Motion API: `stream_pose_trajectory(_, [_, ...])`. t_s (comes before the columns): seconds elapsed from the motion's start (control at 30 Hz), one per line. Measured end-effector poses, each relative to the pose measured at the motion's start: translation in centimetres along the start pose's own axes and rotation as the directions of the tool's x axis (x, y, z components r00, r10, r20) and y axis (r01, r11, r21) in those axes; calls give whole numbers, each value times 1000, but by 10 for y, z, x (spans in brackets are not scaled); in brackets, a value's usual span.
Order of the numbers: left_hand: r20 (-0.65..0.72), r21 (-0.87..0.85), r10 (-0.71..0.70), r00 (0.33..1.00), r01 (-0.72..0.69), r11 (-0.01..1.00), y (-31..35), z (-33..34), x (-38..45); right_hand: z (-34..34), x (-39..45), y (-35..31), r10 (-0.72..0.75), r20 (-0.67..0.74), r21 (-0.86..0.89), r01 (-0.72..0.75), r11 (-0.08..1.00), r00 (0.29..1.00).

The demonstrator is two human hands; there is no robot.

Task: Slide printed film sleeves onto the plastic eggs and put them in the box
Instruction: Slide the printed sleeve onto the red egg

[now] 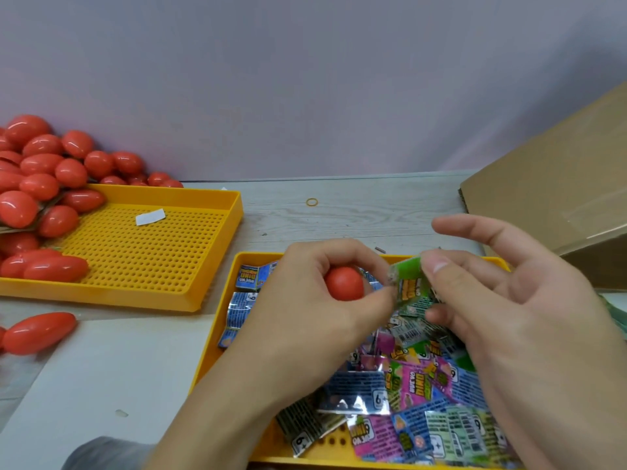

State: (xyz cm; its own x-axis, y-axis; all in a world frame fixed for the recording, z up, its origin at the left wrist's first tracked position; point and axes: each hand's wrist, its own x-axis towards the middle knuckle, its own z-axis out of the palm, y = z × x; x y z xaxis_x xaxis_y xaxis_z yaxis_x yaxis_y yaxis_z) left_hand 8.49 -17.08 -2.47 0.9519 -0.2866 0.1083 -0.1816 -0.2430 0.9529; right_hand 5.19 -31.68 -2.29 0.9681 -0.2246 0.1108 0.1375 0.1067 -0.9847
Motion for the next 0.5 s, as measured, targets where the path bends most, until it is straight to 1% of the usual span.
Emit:
stream_pose_trajectory(0.07, [25, 6, 4, 1000, -4, 1000, 1, 1, -1, 0, -1, 0, -8, 10, -32, 9, 999, 1000])
stream_pose_trajectory(0.17, [-38, -25, 16, 999, -17, 1000, 1, -1, 1, 2, -1, -2, -25, 22, -71, 27, 997, 999])
stream_pose_trajectory(0.23, [-88, -59, 17, 996, -22, 998, 0, -2, 2, 4, -2, -4, -18, 37, -48, 19, 999, 999])
stream_pose_trajectory(0.3, [-107, -74, 21, 994, -29, 997, 0, -3, 2, 6, -2, -5, -5, 49, -1, 5, 1000, 999])
stream_pose_trajectory(0.4, [-97, -71, 49, 994, -56, 996, 1, -3, 2, 7, -2, -5, 16, 69, 63, -21, 998, 997])
stream_pose_trajectory(0.5, [-51, -26, 99, 994, -101, 995, 4, -2, 1, 8, -1, -6, 2, 55, 57, -6, 998, 998])
